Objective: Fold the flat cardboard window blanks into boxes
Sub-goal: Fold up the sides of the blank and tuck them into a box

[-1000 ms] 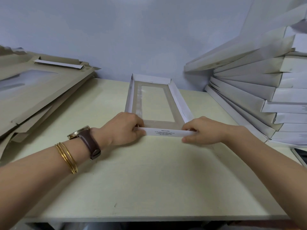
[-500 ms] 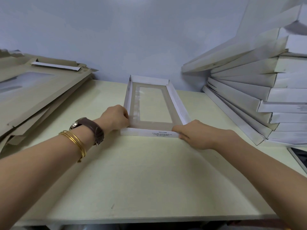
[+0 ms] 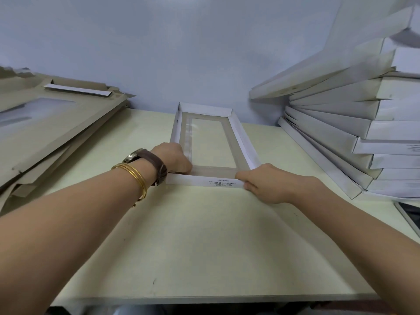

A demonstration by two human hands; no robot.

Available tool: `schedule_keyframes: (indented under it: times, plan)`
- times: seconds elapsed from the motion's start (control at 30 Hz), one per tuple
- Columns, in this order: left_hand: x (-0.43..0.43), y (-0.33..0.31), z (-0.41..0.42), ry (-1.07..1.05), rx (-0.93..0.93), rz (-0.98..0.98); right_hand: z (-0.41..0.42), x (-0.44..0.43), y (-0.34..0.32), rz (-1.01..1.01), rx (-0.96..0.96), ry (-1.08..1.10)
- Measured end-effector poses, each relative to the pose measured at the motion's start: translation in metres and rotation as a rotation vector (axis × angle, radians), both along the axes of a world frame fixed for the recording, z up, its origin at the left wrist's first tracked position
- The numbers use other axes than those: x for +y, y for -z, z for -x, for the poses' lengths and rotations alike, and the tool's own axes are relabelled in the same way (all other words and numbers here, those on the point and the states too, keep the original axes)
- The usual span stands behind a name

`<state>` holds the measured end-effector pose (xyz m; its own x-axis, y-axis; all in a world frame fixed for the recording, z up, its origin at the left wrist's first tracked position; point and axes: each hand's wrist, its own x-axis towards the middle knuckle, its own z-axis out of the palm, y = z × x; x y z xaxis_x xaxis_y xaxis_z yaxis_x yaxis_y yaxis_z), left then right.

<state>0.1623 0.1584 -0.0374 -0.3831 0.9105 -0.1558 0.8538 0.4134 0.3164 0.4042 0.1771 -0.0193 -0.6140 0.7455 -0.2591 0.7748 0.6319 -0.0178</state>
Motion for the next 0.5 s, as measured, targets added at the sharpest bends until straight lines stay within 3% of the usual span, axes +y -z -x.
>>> schedule_keyframes:
  times: [0.27, 0.5]
  plan:
    - [0.0030, 0.0030, -0.0004, 0.057, 0.117, 0.018, 0.0004, -0.0014, -0.0010, -0.001, 0.001, 0.008]
    - [-0.0011, -0.0044, 0.0031, 0.032, 0.020, 0.004, 0.0004, -0.0010, -0.0008, -0.011, -0.008, -0.006]
